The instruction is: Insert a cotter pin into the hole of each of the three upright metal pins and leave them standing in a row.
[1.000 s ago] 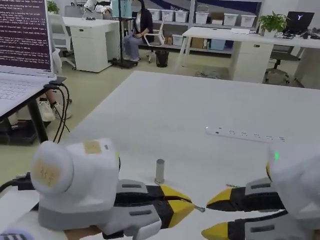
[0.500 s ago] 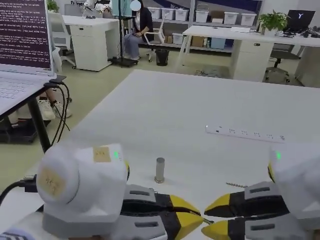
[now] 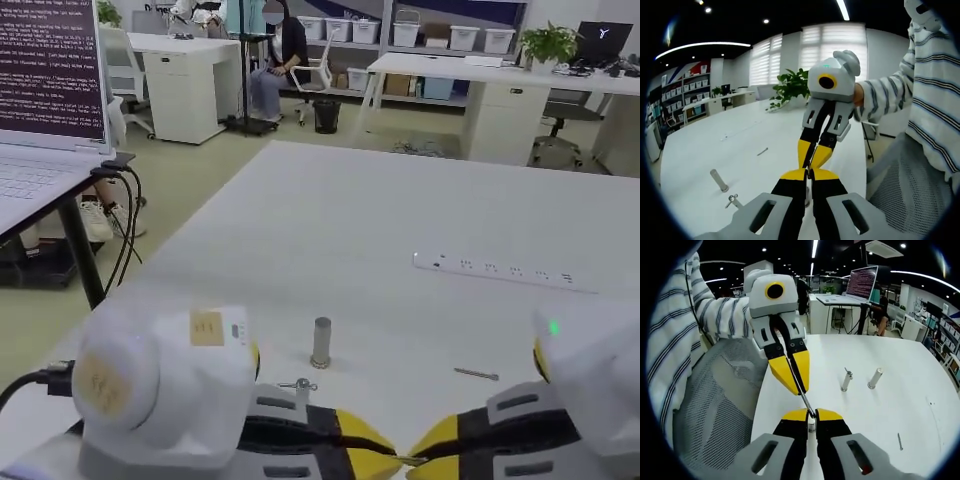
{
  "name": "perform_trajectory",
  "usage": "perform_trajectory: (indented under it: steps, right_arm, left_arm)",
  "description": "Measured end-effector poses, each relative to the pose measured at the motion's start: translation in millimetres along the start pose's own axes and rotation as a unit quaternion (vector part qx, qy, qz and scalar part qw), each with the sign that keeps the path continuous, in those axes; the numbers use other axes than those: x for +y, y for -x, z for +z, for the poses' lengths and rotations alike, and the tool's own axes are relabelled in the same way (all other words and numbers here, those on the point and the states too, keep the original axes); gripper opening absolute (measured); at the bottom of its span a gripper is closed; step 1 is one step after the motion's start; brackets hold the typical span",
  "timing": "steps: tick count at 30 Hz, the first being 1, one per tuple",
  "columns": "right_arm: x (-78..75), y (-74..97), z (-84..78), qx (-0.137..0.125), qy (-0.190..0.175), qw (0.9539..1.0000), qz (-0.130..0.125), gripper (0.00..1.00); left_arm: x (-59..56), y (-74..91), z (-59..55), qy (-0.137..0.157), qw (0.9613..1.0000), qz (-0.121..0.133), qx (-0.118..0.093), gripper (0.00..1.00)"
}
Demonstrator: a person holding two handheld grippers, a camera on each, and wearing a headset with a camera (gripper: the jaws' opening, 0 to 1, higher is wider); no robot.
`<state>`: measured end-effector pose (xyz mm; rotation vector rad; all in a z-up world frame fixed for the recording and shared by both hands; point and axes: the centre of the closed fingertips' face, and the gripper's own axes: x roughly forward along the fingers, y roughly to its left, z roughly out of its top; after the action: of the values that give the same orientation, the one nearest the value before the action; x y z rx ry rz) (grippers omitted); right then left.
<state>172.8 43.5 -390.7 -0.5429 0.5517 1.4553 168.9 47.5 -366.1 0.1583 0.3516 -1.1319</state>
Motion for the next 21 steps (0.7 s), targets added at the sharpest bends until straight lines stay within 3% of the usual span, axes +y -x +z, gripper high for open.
perform_trajectory:
  steps: [10,14,21]
  right_arm:
    - [3.7,1.3,-4.6,0.018,0.020,0.9996,0.005,0.00]
    - [9.3,1.3,-7.3,0.027,0.032,0.9991,0.011,0.00]
    - [5.3,4.2,-13.0,0.042,0.039,0.9983,-0.010,0.00]
  left_arm:
    - [-1.7,-0.9,-16.8,0.010,0.9995,0.008,0.029,0.00]
    - [-0.4,-1.1,-18.4,0.007,0.9993,0.016,0.033,0.01]
    - [2.3,-6.3,-24.0,-0.001,0.9988,0.020,0.045,0.08]
